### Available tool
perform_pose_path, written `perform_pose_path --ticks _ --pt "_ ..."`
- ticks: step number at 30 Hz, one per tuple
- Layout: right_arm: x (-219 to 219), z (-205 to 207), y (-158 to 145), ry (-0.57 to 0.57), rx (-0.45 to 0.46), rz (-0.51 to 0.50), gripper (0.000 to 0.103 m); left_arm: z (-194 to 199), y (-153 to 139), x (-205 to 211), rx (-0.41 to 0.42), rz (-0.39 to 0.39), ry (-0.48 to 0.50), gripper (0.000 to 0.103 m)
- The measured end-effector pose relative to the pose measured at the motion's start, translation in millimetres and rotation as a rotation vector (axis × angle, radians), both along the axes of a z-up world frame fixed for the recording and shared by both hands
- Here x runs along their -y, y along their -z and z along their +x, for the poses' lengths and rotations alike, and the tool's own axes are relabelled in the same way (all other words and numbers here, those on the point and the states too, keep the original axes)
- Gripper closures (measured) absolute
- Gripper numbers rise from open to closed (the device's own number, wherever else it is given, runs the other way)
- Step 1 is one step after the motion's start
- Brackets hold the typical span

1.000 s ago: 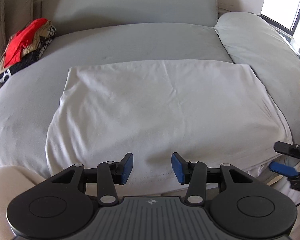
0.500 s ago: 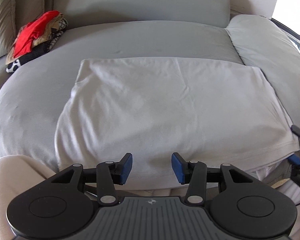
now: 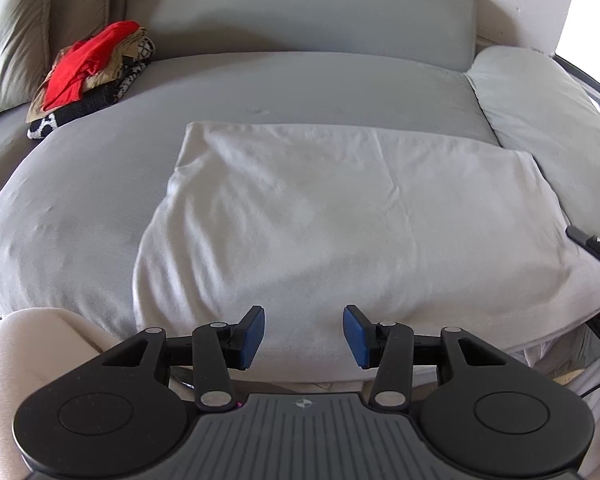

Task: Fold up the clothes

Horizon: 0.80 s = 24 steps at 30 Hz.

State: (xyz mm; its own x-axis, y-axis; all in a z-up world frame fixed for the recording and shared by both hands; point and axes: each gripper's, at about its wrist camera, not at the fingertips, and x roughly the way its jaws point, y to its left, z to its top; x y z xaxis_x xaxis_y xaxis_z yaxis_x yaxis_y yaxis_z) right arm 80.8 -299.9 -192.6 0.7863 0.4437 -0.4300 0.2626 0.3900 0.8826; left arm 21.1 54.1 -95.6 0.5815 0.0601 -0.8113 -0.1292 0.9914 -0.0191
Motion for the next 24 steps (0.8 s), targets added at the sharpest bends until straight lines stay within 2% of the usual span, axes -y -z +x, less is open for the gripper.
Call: perform_pose_path --ticks 4,10,13,17,21,24 --pt "-5.1 1.0 -14.0 -0.007 -0.038 -0.117 0.101 -3.3 -5.8 -14.0 0.015 -0.026 -0.024 0.058" --pt "-44.5 21.2 -61.7 -0.054 -0.123 -0.500 0.101 -15.8 -20.6 -48.2 0.044 -0.095 -0.088 0.057" --pt "-73.6 23.8 -82.3 -0.098 -0.133 -0.731 0.101 -26.2 -29.8 -69.1 0.079 -0.137 -0.130 0.055" --pt "-124.8 29.9 -114.0 -0.175 -0.051 -0.994 0.101 -38.7 -42.3 -95.6 0.129 -0.178 -0.179 0.053" --pt "-185.7 29.0 -141.6 -0.261 0.099 -1.138 0.100 -48.4 -51.2 -119.3 0.174 -0.203 -0.243 0.053" --pt "-235.5 23.6 -149.2 -0.368 0.224 -1.198 0.100 -56.1 -53.8 -134.5 0.192 -0.207 -0.292 0.052"
